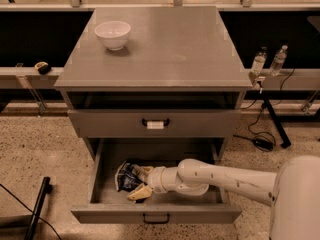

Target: Pick blue chip bag from middle drawer and place on counter

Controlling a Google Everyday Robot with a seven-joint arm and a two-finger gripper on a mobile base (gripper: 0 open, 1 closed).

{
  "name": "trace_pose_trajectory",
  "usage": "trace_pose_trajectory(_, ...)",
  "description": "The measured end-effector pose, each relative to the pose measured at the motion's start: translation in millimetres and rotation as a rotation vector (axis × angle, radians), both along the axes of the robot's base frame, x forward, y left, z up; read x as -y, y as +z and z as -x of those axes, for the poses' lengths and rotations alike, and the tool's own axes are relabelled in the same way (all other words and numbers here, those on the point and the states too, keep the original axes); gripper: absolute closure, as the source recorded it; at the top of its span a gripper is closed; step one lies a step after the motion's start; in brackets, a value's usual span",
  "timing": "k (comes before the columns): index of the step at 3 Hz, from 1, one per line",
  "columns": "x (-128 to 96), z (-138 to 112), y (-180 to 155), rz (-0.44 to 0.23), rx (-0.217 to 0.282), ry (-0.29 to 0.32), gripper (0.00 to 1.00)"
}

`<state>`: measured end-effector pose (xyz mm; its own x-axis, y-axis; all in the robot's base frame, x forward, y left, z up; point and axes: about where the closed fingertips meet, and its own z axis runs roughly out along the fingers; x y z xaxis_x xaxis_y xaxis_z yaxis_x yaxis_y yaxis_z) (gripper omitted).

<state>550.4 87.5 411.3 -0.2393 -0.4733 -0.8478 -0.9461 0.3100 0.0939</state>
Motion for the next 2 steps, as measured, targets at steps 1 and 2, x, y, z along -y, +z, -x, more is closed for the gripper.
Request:
trace_pose_trajectory(1,-4.5,-2.7,-22.4,0.054,0.023,-0.036,0.38)
trace_pose_trajectory(2,-4.3,-4.5,-33.2,0.08,0.043,-0.065,0.61)
